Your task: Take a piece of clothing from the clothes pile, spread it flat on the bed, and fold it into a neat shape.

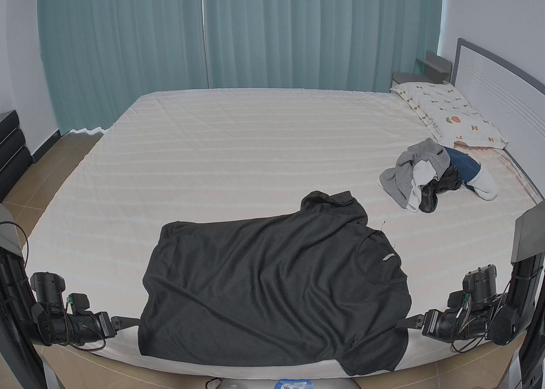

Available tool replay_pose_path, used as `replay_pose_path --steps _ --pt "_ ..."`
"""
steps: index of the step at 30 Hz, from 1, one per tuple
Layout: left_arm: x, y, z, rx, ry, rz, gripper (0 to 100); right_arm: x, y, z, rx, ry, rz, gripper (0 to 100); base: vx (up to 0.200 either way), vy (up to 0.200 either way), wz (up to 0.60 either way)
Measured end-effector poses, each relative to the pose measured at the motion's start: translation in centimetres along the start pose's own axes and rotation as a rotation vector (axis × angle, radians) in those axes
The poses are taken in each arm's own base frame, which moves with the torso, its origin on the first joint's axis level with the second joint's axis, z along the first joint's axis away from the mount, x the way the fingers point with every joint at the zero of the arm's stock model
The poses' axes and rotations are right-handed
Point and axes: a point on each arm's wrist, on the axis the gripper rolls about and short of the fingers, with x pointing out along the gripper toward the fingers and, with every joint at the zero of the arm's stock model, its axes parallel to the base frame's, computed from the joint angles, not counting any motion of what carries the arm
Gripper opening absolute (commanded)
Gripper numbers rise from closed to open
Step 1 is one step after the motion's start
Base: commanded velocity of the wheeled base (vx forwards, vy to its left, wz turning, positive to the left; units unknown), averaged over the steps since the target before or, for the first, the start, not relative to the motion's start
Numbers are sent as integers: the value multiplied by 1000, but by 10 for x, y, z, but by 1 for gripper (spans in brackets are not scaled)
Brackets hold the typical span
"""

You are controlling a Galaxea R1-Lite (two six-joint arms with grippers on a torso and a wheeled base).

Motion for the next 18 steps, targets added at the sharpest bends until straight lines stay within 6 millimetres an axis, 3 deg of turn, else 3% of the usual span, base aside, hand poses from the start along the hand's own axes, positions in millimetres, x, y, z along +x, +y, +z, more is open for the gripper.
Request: replay_pose_path --steps 9,18 --pt "0 -1 -1 -14 6 -6 100 -1 7 11 59 -108 66 100 0 0 0" --pt "7 -11 -2 -83 38 -36 100 -10 24 25 47 -245 181 100 200 0 0"
